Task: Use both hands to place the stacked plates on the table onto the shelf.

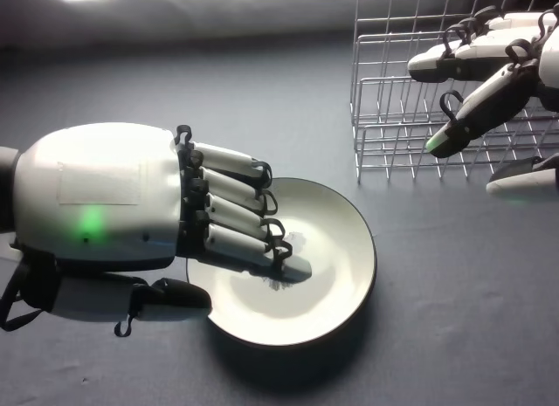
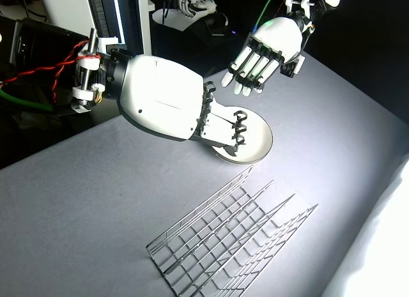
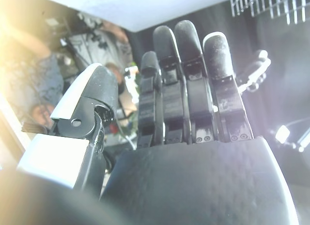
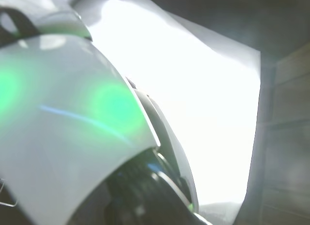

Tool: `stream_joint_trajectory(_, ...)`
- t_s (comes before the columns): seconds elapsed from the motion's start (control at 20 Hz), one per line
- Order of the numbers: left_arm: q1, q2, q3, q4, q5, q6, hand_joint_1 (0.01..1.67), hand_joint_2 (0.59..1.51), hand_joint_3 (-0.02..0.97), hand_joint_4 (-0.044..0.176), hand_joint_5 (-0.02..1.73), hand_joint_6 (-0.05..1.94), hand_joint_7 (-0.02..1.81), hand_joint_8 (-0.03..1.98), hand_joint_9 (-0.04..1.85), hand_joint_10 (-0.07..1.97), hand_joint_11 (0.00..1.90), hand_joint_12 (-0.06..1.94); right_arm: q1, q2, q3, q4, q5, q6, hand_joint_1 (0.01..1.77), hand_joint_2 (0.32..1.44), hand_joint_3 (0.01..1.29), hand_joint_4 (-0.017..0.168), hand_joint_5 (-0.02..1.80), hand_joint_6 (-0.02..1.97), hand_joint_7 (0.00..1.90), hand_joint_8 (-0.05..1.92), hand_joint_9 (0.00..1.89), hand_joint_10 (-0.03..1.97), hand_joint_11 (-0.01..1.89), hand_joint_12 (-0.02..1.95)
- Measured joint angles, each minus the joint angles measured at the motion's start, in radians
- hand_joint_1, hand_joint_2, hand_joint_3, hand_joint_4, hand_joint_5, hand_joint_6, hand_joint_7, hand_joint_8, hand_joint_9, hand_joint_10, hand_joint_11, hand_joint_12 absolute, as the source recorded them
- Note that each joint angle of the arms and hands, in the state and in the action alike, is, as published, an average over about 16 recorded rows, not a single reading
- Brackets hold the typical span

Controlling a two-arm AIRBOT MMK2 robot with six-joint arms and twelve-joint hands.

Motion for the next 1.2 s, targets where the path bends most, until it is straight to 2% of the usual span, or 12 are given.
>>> stream_joint_trajectory(0.2,-0.004,0.0,0.003,0.006,-0.001,-0.007,0.12,1.163,0.075,-0.003,0.09,0.01,0.11,0.12,0.1,0.24,0.06,0.53,-0.002,0.0,0.0,0.001,0.0,0.0,0.18,1.21,0.05,-0.003,0.25,0.02,0.09,0.02,0.08,0.02,0.01,0.34)
stream_joint_trajectory(0.4,-0.018,0.0,0.008,0.028,-0.001,-0.028,0.09,1.146,0.068,-0.003,0.07,0.01,0.09,0.09,0.08,0.18,0.05,0.39,-0.003,-0.001,0.001,0.001,0.0,-0.001,0.14,1.22,0.04,-0.003,0.21,0.02,0.09,0.02,0.08,0.02,0.01,0.32)
stream_joint_trajectory(0.55,-0.033,0.0,0.012,0.055,-0.002,-0.05,0.03,1.092,0.064,-0.004,0.02,0.01,0.02,0.0,0.02,0.03,0.02,0.12,-0.005,-0.007,0.005,0.001,0.001,-0.003,0.03,1.22,0.03,-0.003,0.12,0.02,0.09,0.01,0.08,0.01,0.01,0.27)
stream_joint_trajectory(0.65,-0.045,0.0,0.017,0.075,-0.004,-0.068,0.02,1.09,0.04,-0.004,0.02,0.01,0.01,0.0,0.02,0.0,0.01,0.0,-0.006,-0.013,0.011,0.001,0.001,-0.005,0.01,1.23,0.02,-0.003,0.11,0.02,0.09,0.01,0.08,0.0,0.01,0.26)
stream_joint_trajectory(0.95,-0.079,-0.008,0.054,0.157,-0.024,-0.131,0.02,1.091,0.036,-0.004,0.02,0.01,0.02,-0.01,0.02,0.01,0.01,-0.02,-0.006,-0.045,0.039,0.001,0.0,-0.01,0.01,1.23,0.01,-0.003,0.11,0.02,0.09,0.0,0.09,0.0,0.01,0.26)
stream_joint_trajectory(1.2,-0.085,-0.028,0.116,0.232,-0.07,-0.175,0.02,1.088,0.029,-0.003,0.02,0.01,0.02,-0.01,0.02,0.01,0.01,-0.02,-0.006,-0.083,0.071,0.002,0.001,-0.016,0.08,1.2,0.01,-0.003,0.1,0.01,0.09,0.0,0.09,0.0,0.01,0.26)
